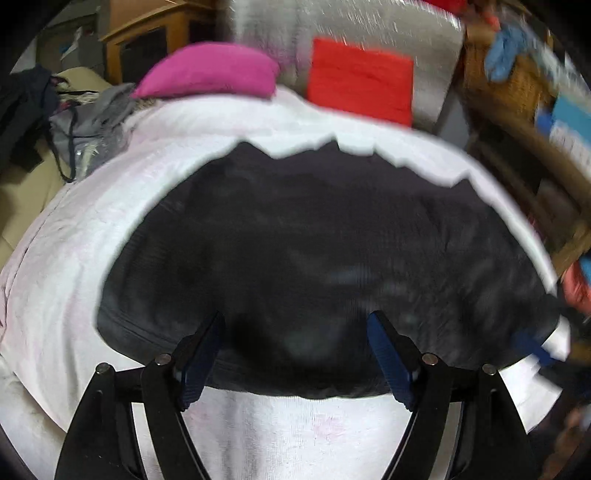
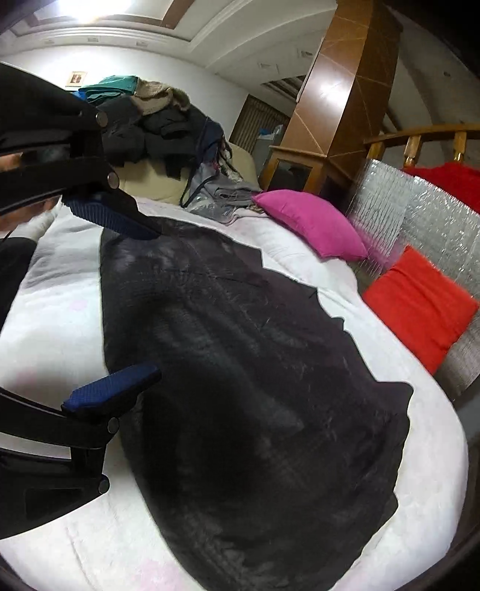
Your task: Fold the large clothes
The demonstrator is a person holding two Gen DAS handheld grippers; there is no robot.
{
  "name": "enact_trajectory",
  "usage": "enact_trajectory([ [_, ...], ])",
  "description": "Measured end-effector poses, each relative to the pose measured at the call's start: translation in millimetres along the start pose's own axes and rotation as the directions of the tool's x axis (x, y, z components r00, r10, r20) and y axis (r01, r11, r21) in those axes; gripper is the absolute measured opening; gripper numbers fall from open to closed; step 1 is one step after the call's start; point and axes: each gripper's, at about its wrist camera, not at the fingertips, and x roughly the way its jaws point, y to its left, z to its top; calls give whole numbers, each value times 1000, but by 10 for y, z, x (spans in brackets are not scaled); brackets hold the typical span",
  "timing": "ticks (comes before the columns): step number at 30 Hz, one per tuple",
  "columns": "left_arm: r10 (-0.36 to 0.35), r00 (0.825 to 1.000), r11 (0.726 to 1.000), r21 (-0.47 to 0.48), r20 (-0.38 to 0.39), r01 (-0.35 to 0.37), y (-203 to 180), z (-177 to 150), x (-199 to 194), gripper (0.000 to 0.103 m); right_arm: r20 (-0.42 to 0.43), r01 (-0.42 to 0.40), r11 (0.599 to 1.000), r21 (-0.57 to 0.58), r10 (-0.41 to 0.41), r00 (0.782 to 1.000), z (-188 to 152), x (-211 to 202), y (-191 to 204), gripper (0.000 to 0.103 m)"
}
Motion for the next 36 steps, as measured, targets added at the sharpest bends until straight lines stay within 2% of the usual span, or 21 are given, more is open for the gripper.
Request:
enact_trajectory([
  [1, 29, 999, 999, 27, -36, -28, -44, -44, 142, 81, 1, 20, 999, -28, -20, 1000, 6, 52, 6, 74],
  [2, 42, 998, 998, 43, -41, -40, -54, -72, 217, 82, -10, 99, 994, -44, -99, 995, 30, 128, -73, 74],
  [3, 45, 998, 998, 48, -37, -43, -57, -101, 256, 84, -34, 166, 986, -5, -166, 986, 46, 194, -227, 74],
  [5, 45, 998, 997, 58, -38, -42, -62, -103, 238, 85, -47, 130, 988, 84, -126, 991, 37, 199, -423, 74],
  [6, 45, 998, 997, 61, -41, -43, -56, -95, 220, 84, -40, 128, 988, 83, -125, 991, 36, 151, -415, 74],
  [7, 42, 998, 997, 59, -39, -39, -38, -78, 183, 84, -22, 140, 989, 52, -139, 990, 41, 89, -301, 74],
  [10, 39, 999, 998, 49, -25, -38, 30, -3, 102, 84, -3, 114, 993, -32, -114, 993, 83, 23, -43, 74],
  [13, 80, 997, 996, 33, -1, -80, 121, 23, 67, 84, 17, 164, 982, -97, -163, 986, 156, 58, 47, 75],
  [15, 66, 998, 998, -9, -24, -66, 223, 27, 84, 84, -18, 205, 977, -61, -206, 978, 223, 135, -40, 75],
  [17, 58, 998, 998, -29, -21, -58, 253, 52, 63, 84, -32, 156, 986, -52, -157, 987, 246, 177, -6, 76],
  [19, 66, 998, 998, -12, -7, -66, 212, 80, 42, 84, -19, 123, 986, -112, -125, 992, 246, 219, 209, 76],
  [21, 74, 997, 997, 14, -6, -74, 147, 96, 63, 84, -46, 97, 986, -134, -104, 994, 274, 358, 325, 76],
  [22, 84, 996, 996, 28, -9, -84, 116, 103, 98, 84, -56, 119, 984, -136, -128, 990, 269, 403, 311, 76],
  [23, 90, 996, 995, 32, -12, -90, 108, 101, 133, 85, -94, 160, 977, -140, -174, 980, 278, 537, 237, 76],
  [25, 80, 997, 997, 24, -22, -80, 113, 93, 175, 85, -161, 200, 973, -119, -218, 963, 259, 682, 72, 76],
  [32, 89, 996, 995, 32, 19, -90, 99, 152, 58, 85, -61, 197, 960, -199, -213, 975, 427, 491, 379, 77],
  [33, 94, 995, 995, 32, 23, -95, 98, 168, 75, 85, -60, 207, 958, -197, -222, 973, 461, 518, 367, 79],
  [35, 96, 995, 995, 31, -16, -96, 120, 165, 237, 90, -77, 295, 938, -181, -313, 947, 534, 670, 166, 81],
  [36, 99, 995, 995, 28, -26, -99, 130, 159, 300, 98, -102, 291, 943, -159, -309, 946, 546, 719, 75, 81],
])
